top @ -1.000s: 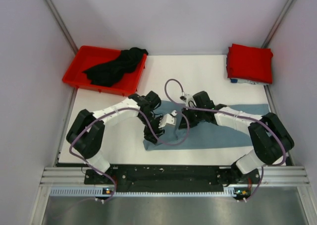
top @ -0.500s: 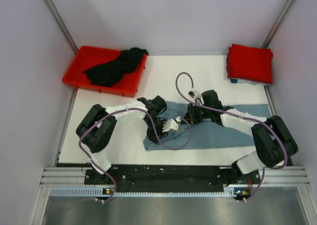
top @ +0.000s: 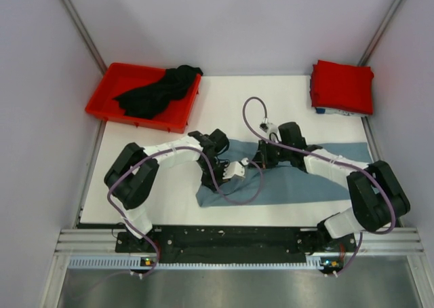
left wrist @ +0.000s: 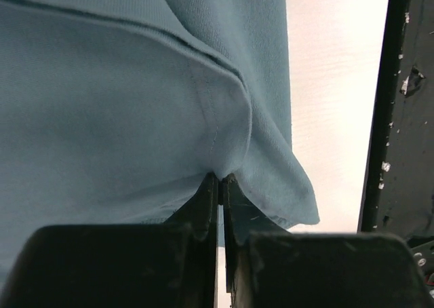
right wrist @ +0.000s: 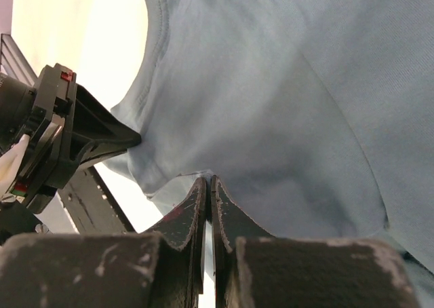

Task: Fold and stack the t-shirts
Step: Fold the other side of the tshirt into a rectangle

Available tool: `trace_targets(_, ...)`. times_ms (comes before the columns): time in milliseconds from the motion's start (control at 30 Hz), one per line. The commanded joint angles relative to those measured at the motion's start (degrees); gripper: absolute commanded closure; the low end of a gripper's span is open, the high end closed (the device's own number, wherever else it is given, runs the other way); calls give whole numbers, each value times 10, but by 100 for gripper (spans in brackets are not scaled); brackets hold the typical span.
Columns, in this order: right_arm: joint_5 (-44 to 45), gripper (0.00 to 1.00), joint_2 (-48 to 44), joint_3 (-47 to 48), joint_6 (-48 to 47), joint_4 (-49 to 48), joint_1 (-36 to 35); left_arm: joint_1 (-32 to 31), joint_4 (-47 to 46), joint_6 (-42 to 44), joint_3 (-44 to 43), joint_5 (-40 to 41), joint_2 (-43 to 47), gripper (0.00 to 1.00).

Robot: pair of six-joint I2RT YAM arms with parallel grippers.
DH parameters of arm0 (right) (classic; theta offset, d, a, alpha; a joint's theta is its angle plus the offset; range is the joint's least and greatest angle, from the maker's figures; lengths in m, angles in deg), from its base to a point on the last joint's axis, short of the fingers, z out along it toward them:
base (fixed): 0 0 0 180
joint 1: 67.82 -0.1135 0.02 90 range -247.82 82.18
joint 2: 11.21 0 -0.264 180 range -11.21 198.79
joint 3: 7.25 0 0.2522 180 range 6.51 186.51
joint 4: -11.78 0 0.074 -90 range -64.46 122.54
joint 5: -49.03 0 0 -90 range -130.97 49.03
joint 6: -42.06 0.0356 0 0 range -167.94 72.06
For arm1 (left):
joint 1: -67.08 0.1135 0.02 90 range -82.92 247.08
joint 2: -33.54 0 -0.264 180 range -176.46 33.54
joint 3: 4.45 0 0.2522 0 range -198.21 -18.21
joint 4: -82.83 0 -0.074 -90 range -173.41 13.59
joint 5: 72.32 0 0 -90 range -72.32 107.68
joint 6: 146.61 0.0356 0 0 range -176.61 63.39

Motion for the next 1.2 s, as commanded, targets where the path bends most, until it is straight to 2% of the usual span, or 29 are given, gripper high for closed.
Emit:
trace_targets(0,-12,100,-33,1,-10,-8,5,2,45,-6,-38,-24,16,100)
trace_targets(267,-30,100,-53,6,-14,-7,5,27,92,-27,-97,1,34,100)
trace_targets(433,-56,100,-107,-1,-30,34,5,43,184,-20,-177,14,72,100)
trace_targets(533,-87,100,-118,-13,-35,35,4,42,250,9,-199,-26,85,100)
trace_targets(633,-99,100,-114,-34,-21,23,-1,41,295,31,-193,-59,84,100)
trace_targets(833,-98,100,-123,-75,11,9,-10,34,344,60,-170,-75,94,100)
trace_targets(1033,-79,100,-108,-88,26,-1,-11,18,342,79,-145,-79,83,100)
trace_targets(1167,-51,100,-110,-56,17,23,-11,17,283,24,-160,-22,73,100)
